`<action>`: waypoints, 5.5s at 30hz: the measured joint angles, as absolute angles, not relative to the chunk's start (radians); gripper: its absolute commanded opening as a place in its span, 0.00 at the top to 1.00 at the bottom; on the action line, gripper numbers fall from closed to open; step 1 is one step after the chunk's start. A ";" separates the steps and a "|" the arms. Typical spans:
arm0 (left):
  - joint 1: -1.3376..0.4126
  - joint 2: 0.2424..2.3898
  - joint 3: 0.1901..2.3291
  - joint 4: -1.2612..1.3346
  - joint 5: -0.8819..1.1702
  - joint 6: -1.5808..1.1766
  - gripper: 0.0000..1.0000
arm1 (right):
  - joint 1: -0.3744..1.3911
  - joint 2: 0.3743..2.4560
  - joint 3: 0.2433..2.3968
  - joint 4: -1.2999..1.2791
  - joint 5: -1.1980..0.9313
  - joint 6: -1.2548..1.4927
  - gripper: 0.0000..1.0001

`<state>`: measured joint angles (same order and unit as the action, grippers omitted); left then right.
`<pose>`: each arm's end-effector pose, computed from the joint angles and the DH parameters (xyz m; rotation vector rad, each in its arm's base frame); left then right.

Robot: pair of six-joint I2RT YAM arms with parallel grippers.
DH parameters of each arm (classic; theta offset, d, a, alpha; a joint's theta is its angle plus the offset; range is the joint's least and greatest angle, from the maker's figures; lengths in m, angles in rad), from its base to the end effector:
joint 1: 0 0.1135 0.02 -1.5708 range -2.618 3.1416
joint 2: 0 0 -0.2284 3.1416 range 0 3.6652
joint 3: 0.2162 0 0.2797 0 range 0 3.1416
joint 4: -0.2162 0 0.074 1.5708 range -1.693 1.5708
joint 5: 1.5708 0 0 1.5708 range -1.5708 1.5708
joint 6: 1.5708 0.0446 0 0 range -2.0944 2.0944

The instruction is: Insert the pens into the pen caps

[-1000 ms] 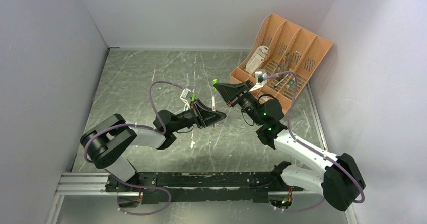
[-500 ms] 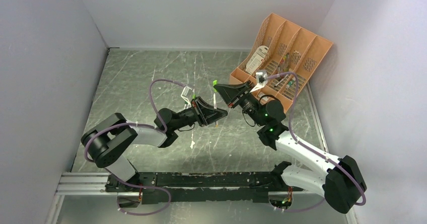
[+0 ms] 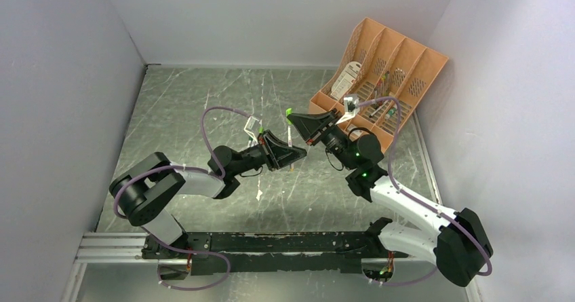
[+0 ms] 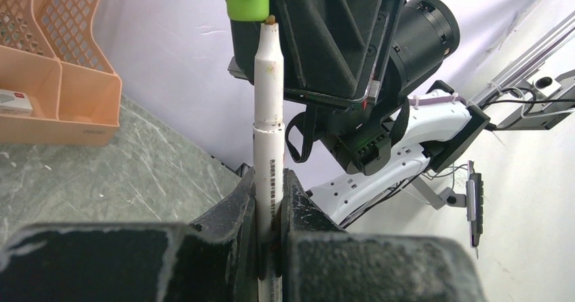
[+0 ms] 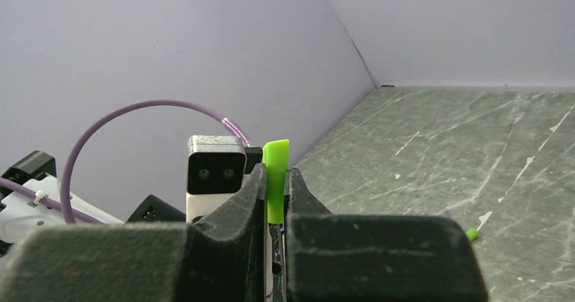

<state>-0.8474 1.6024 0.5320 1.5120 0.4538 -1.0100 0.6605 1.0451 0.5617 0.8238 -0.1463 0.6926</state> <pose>0.1932 -0.2484 0.1796 0.3727 1.3558 -1.8530 0.2223 0.1809 0.2766 -0.1165 1.3316 1.2540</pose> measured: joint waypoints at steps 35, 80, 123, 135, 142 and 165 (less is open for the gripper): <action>-0.848 1.604 0.534 1.506 0.464 -1.014 0.93 | 0.661 1.050 0.566 0.823 -0.150 0.688 1.00; -0.843 1.616 0.616 1.460 0.464 -1.005 0.93 | 0.659 1.002 0.540 0.812 -0.149 0.680 1.00; -0.691 1.477 1.002 0.482 0.918 -0.176 0.93 | 0.657 0.940 0.802 0.379 -0.140 0.498 1.00; -0.691 1.548 1.111 0.467 0.971 -0.253 0.93 | 0.638 0.935 0.810 0.381 -0.092 0.475 1.00; -0.692 1.593 1.235 0.412 1.031 -0.251 0.93 | 0.627 0.909 0.769 0.487 -0.071 0.484 1.00; -0.656 1.463 0.953 0.390 0.545 -0.226 0.88 | 0.653 0.896 0.742 0.210 0.142 0.597 0.47</action>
